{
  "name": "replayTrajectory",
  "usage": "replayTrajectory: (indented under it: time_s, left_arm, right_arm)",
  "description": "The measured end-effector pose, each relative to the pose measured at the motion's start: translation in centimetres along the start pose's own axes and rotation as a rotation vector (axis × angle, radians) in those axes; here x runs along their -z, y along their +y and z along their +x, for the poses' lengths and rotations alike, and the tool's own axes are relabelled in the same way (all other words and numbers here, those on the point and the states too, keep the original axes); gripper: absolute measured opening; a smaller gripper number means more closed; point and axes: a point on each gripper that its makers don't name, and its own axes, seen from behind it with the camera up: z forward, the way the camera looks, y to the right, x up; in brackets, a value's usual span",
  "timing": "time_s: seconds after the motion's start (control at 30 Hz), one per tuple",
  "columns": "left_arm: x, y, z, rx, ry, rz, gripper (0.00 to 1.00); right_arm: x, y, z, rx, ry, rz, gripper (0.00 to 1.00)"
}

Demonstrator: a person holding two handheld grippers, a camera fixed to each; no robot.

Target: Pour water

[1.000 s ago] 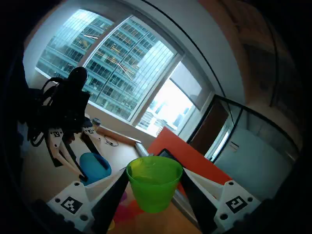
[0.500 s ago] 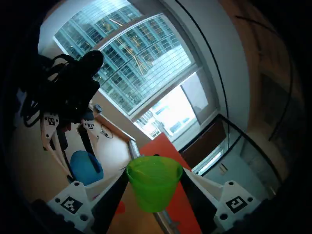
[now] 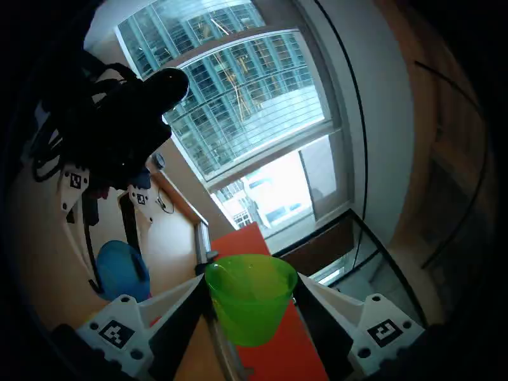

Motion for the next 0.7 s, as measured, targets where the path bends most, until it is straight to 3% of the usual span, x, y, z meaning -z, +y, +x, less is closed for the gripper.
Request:
replayTrajectory:
  time_s: [0.7]
  left_arm:
    - [-0.3,0.3,0.1,-0.002,-0.002,-0.009,0.89]
  right_arm:
    - [-0.6,2.5,0.6,0.136,-0.001,-0.049,0.92]
